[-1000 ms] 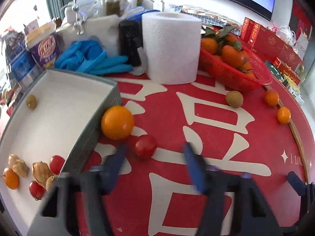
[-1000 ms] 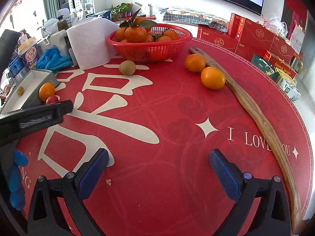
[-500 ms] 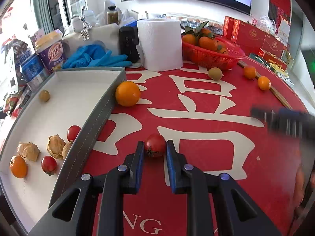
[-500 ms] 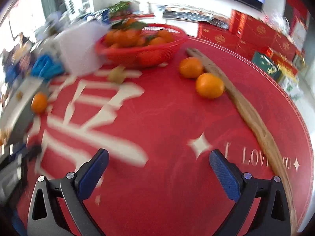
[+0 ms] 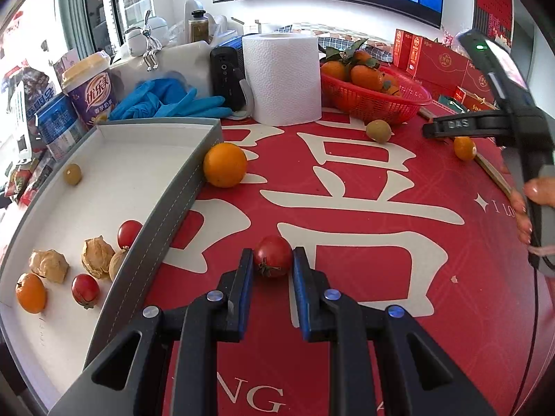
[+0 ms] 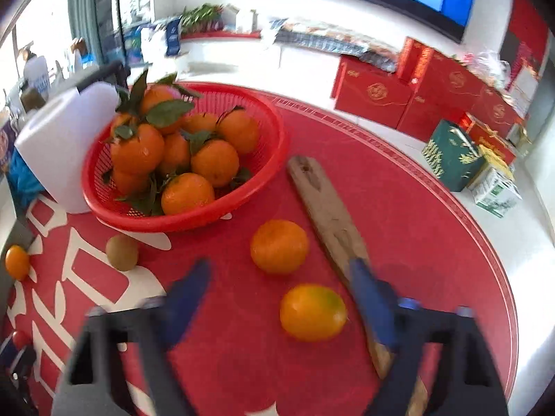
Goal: Organize fruits
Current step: 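Grasp a red tomato with the left tool while the right tool grasps an orange mandarin, then open both tools, setting the tomato and mandarin back on the tablecloth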
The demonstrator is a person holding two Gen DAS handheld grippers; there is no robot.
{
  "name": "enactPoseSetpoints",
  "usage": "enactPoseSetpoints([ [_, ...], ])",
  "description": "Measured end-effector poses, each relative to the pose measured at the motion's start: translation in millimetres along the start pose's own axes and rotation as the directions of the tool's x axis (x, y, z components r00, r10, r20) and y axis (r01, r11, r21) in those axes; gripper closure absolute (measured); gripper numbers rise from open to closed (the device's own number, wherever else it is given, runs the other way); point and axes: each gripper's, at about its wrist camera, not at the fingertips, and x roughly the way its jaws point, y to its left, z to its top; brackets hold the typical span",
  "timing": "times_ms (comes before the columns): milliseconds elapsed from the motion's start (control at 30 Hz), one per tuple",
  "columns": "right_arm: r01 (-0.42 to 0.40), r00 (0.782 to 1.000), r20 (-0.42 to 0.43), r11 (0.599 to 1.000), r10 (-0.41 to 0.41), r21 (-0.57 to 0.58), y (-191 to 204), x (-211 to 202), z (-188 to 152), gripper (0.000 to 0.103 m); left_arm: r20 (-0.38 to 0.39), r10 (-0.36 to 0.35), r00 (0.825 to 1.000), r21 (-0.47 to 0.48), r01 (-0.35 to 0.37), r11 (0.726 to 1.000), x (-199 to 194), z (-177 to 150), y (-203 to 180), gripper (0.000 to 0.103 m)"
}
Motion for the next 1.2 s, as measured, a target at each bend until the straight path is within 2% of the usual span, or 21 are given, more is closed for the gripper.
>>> enactPoseSetpoints([
  [133,-0.003,1.000,0.001,1.000,0.003,-0.031,6.2,11.2,5.5,0.032,0.000,0.002,1.000,0.000,-0.002,1.000,-2.8,-1.8,0.2,0.079],
  [233,-0.026,1.000,0.003,0.999,0.026,-0.035,8.6,13.0,8.4,0.046,0.000,0.004,1.000,0.002,-0.004,1.000,-2.6,-1.5,-0.2,0.079],
  [267,-0.035,0.999,0.001,0.999,0.035,-0.033,8.8,12.3,8.2,0.063,0.000,0.006,1.000,0.003,-0.006,1.000,-2.5,-1.5,-0.4,0.079],
  [300,-0.044,0.999,-0.003,0.999,0.044,-0.029,9.2,11.6,8.4,0.067,0.000,0.007,1.000,0.004,-0.007,1.000,-2.4,-1.5,-0.2,0.079],
  [400,-0.028,1.000,0.011,0.999,0.028,-0.027,10.6,1.1,-0.1,0.067,0.000,0.001,1.000,-0.001,-0.001,1.000,-2.6,-1.8,0.7,0.079],
  [533,-0.130,0.990,0.051,0.991,0.128,0.028,9.5,-37.6,-24.7,0.067,-0.001,-0.009,1.000,-0.009,0.009,1.000,-3.0,-2.0,2.1,0.079],
  [667,-0.194,0.979,0.071,0.981,0.193,0.003,31.3,-78.0,-76.0,0.067,-0.001,-0.053,0.999,-0.002,0.053,0.999,-4.5,-3.4,7.6,0.079],
  [833,-0.144,0.989,0.044,0.989,0.143,0.016,48.6,-89.3,-135.4,0.067,-0.003,-0.111,0.994,0.064,0.111,0.992,-14.1,-13.8,10.1,0.079],
  [867,-0.113,0.991,0.075,0.994,0.111,0.010,49.6,-95.9,-142.2,0.067,-0.003,-0.119,0.993,0.068,0.119,0.991,-15.2,-15.0,10.9,0.078],
  [933,-0.074,0.994,0.077,0.997,0.073,0.004,51.9,-101.2,-148.5,0.067,-0.004,-0.144,0.990,0.066,0.144,0.987,-16.2,-15.9,12.8,0.070],
  [967,-0.084,0.994,0.075,0.996,0.084,0.004,51.8,-102.3,-149.8,0.064,-0.004,-0.156,0.988,0.057,0.156,0.986,-16.4,-16.1,14.5,0.052],
  [1000,-0.083,0.994,0.076,0.996,0.082,0.011,46.2,-100.2,-147.9,0.055,-0.005,-0.154,0.988,0.049,0.154,0.987,-16.2,-16.5,15.7,0.035],
  [1033,-0.070,0.994,0.083,0.997,0.068,0.023,43.3,-101.6,-148.6,0.023,-0.006,-0.152,0.988,0.034,0.152,0.988,-16.1,-17.2,18.6,0.033],
  [1067,-0.060,0.994,0.099,0.998,0.056,0.036,38.3,-102.2,-149.9,0.004,-0.006,-0.164,0.986,0.017,0.164,0.986,-15.9,-17.4,22.1,0.033],
  [1133,-0.067,0.991,0.121,0.996,0.059,0.062,30.6,-104.6,-150.3,0.004,-0.004,-0.164,0.986,0.009,0.164,0.986,-15.4,-16.7,24.3,0.033],
  [1200,-0.068,0.992,0.108,0.995,0.059,0.079,27.4,-101.1,-149.2,0.004,-0.012,-0.123,0.992,0.034,0.123,0.992,-13.3,-14.9,18.1,0.032],
])
